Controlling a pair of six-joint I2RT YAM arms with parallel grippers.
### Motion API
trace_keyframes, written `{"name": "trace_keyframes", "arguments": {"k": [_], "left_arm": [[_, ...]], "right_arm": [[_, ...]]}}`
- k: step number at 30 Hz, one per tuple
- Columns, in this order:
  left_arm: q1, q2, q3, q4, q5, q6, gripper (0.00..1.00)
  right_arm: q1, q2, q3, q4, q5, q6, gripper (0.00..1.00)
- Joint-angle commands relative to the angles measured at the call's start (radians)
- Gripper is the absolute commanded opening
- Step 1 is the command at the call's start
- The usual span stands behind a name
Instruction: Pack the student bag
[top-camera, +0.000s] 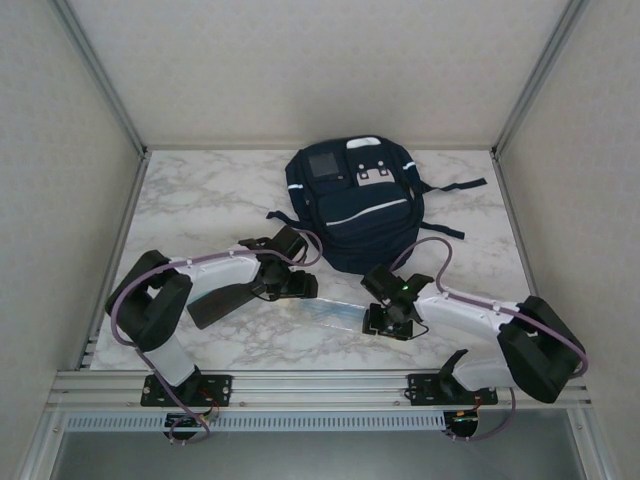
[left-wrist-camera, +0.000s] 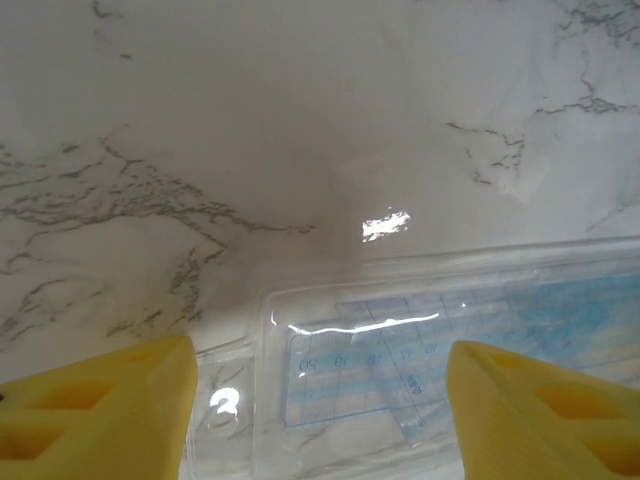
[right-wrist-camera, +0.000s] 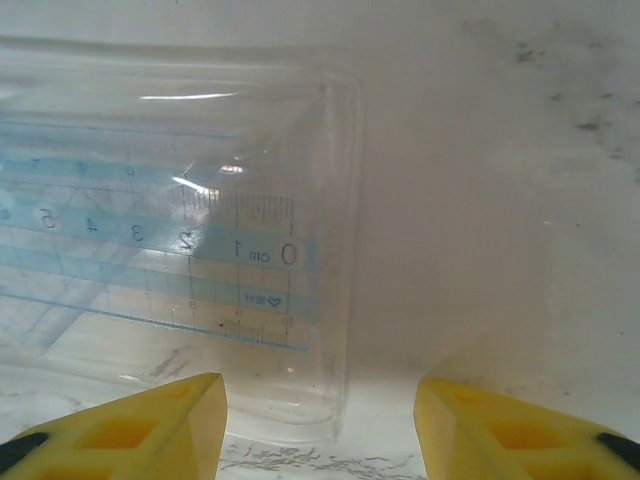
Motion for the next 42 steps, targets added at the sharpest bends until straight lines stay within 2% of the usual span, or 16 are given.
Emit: {"name": "trace_keyframes", "arguments": {"k": [1, 6, 10, 18, 21, 26, 32, 38, 42], "left_arm": [[-0.008, 0.022, -0.023, 0.028, -0.006, -0.018, 0.65], [-0.008, 0.034, -0.035, 0.044, 0.001, -0.025, 0.66], [-0.009, 0.034, -0.041, 0.047, -0.002, -0.022, 0.67], [0.002, -0.005, -0.025, 0.044, 0.006, -0.031, 0.70], [0.023, -0.056, 0.013, 0.011, 0.003, -0.018, 0.75], [0.089, -0.154, 0.100, -0.081, -0.037, 0.047, 0.89], [0.177, -0.207, 0.170, -0.115, 0.040, 0.197, 0.92], [0.196, -0.186, 0.187, -0.060, 0.170, 0.299, 0.92], [0.196, -0.143, 0.189, 0.008, 0.250, 0.358, 0.92]], "right_arm": [[0.063, 0.082, 0.026, 0.061, 0.062, 0.057, 0.52], [0.134, 0.190, 0.076, 0.073, 0.087, 0.103, 0.49], [0.154, 0.224, 0.075, 0.108, 0.082, 0.129, 0.32], [0.153, 0.165, 0.062, 0.131, 0.089, 0.116, 0.00], [0.153, 0.132, 0.106, 0.089, 0.101, 0.057, 0.00], [0.152, 0.079, 0.245, -0.054, 0.141, -0.125, 0.00], [0.123, 0.060, 0.383, -0.156, 0.182, -0.441, 0.00], [0.036, 0.045, 0.395, -0.052, 0.239, -0.820, 0.00], [-0.064, 0.030, 0.352, 0.110, 0.180, -1.018, 0.00]]}}
